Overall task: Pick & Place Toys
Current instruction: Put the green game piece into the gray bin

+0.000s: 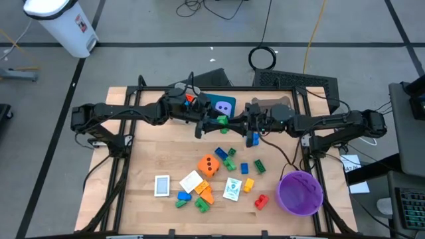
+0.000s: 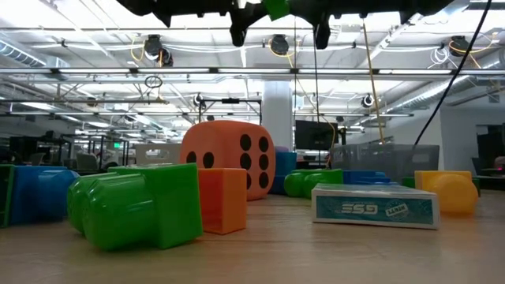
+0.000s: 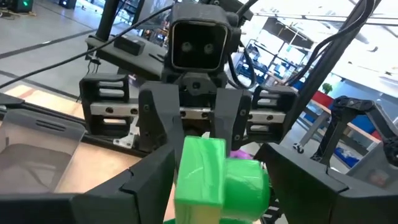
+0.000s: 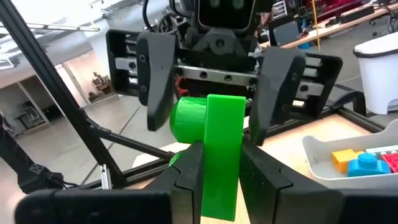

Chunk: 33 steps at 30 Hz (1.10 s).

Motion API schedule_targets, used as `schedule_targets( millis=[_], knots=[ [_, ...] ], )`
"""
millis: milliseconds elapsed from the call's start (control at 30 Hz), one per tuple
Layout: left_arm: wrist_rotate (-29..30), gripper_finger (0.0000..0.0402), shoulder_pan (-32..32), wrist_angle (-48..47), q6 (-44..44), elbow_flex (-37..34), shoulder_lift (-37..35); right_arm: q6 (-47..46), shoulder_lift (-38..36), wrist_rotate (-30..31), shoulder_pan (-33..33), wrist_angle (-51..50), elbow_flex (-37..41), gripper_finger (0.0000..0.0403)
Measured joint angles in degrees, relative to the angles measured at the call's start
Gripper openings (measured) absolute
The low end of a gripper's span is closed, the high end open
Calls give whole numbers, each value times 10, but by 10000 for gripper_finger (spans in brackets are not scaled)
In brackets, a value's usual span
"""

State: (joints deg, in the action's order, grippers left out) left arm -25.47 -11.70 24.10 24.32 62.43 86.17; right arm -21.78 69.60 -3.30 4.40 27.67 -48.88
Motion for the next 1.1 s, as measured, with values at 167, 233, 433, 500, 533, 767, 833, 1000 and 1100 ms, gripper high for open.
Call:
schedule_targets(
  millis=[167, 233, 433, 500, 533, 767, 833, 1000, 1100],
  knots=[
    [-1, 255, 0, -3, -4, 0, 0, 3, 0, 0, 0, 19, 0, 67],
    [-1, 255, 0, -6, -4, 0, 0, 3, 0, 0, 0, 26, 0, 69],
    [-3, 255, -6, -8, -2, 0, 0, 3, 0, 2, 0, 25, 0, 68],
    [-4, 255, -8, -8, -2, 0, 0, 3, 0, 2, 0, 25, 0, 67],
    [-5, 255, -9, -8, -2, 0, 0, 4, 0, 2, 0, 25, 0, 68],
    [-21, 230, -13, -2, 0, 0, 0, 3, 0, 2, 0, 23, 0, 70],
    [-21, 213, -13, -2, 0, 0, 0, 3, -1, 2, 0, 22, 0, 69],
    [-27, 189, -14, -2, -5, 0, -1, 2, -1, 2, 0, 22, 0, 81],
    [-31, 189, -14, -1, -11, 0, -1, 4, -1, 0, 0, 22, 0, 92]
  ],
)
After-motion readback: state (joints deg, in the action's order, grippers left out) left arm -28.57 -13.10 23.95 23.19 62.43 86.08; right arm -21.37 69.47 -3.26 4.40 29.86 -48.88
